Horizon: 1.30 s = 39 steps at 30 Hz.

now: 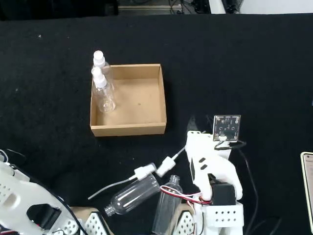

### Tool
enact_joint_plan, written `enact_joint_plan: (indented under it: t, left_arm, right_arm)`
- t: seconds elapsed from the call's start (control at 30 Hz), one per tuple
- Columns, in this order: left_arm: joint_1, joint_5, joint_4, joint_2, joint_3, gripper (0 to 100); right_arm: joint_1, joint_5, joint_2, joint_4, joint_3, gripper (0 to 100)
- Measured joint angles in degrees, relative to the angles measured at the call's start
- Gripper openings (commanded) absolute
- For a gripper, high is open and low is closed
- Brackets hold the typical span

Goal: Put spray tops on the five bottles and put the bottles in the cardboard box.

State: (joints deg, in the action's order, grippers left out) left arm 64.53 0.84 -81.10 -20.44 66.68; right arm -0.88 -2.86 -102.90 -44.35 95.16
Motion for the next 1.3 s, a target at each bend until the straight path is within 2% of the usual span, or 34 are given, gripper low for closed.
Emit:
enact_joint_plan:
  t: [0.13, 0.27, 0.37, 0.47, 0.6, 0.67, 0.9, 1.13, 1.3]
  left_arm:
    - [-0.53, 0.53, 0.09, 1.05, -0.09, 3]
    - [-2.46, 0.7, 1.23, 8.35, 1.49, 3]
    - [-5.8, 0.7, 7.56, 17.67, 5.54, 3]
    - [-9.76, 0.7, 18.29, 29.01, 9.14, 3]
    - [-16.88, 0.7, 32.35, 43.87, 12.4, 3]
    - [-20.48, 0.7, 36.31, 50.29, 14.51, 3]
    - [-33.49, 0.7, 38.86, 67.78, 24.0, 3]
    - [-47.65, 0.7, 39.21, 76.04, 26.46, 3]
    - [-56.44, 0.7, 48.35, 76.48, 24.97, 3]
  right_arm:
    - [0.0, 0.09, 0.0, 0.0, 0.0, 11.2]
    - [0.0, 0.09, 0.0, 0.0, 0.0, 11.2]
    - [0.0, 0.09, 0.0, 0.0, 0.0, 11.2]
    - [0.0, 0.09, 0.0, 0.0, 0.0, 11.2]
    - [0.0, 0.09, 0.0, 0.0, 0.0, 11.2]
    - [0.0, 0.09, 0.0, 0.0, 0.0, 11.2]
    - [0.0, 0.09, 0.0, 0.0, 0.0, 11.2]
    - [0.0, 0.09, 0.0, 0.0, 0.0, 11.2]
    - [0.0, 0.09, 0.0, 0.0, 0.0, 11.2]
